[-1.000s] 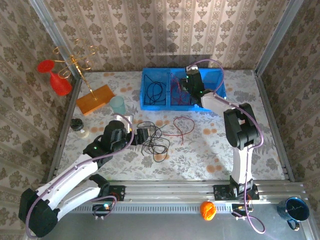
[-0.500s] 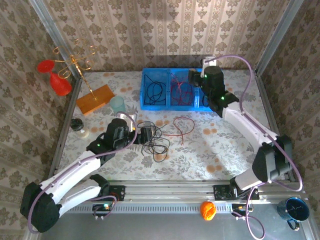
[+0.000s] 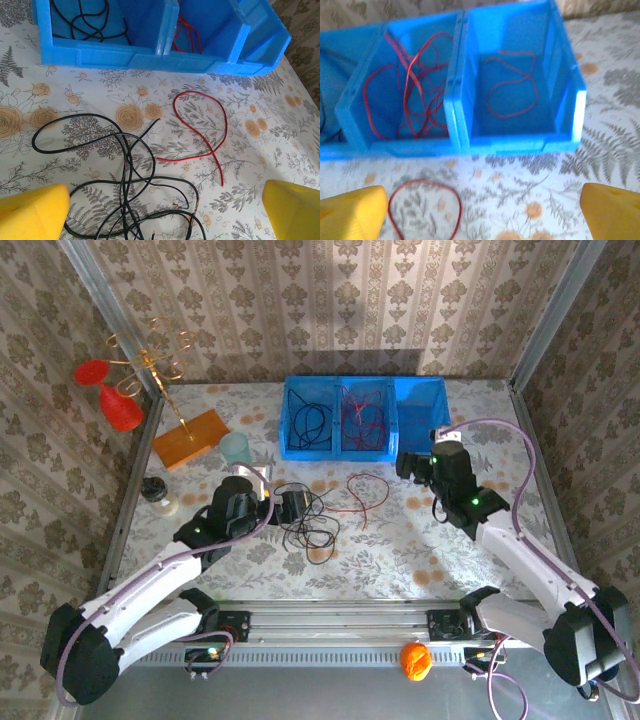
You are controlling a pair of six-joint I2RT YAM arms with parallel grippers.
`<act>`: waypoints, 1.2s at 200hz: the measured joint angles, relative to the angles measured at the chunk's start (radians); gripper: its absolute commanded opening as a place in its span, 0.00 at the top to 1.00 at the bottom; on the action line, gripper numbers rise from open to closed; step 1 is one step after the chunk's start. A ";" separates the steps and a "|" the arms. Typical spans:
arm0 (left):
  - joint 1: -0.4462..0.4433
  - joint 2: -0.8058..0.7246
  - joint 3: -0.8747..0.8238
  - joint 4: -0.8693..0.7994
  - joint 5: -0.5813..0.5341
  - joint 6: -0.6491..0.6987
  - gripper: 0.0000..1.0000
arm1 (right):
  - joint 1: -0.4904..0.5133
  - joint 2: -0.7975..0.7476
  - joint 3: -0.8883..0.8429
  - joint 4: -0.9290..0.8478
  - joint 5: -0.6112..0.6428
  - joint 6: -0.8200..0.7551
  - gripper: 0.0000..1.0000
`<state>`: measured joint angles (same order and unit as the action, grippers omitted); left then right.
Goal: Untangle the cables
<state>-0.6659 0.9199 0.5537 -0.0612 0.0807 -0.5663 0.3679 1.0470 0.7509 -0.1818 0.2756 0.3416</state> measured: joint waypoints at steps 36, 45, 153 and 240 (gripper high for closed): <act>0.000 0.098 -0.003 0.018 0.002 -0.033 0.10 | 0.003 0.044 -0.024 -0.052 -0.137 0.030 0.32; 0.000 0.137 -0.004 0.024 0.003 -0.041 0.11 | 0.004 0.092 -0.021 -0.054 -0.175 0.037 0.34; -0.001 0.302 -0.056 0.082 0.020 -0.093 0.15 | 0.245 0.662 0.192 -0.069 -0.230 0.045 0.35; -0.001 0.286 -0.056 0.082 0.021 -0.093 0.15 | 0.208 0.599 0.087 -0.050 -0.164 0.067 0.45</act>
<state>-0.6670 1.2060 0.4973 0.0208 0.1020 -0.6590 0.5762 1.6455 0.8375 -0.2314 0.1120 0.4088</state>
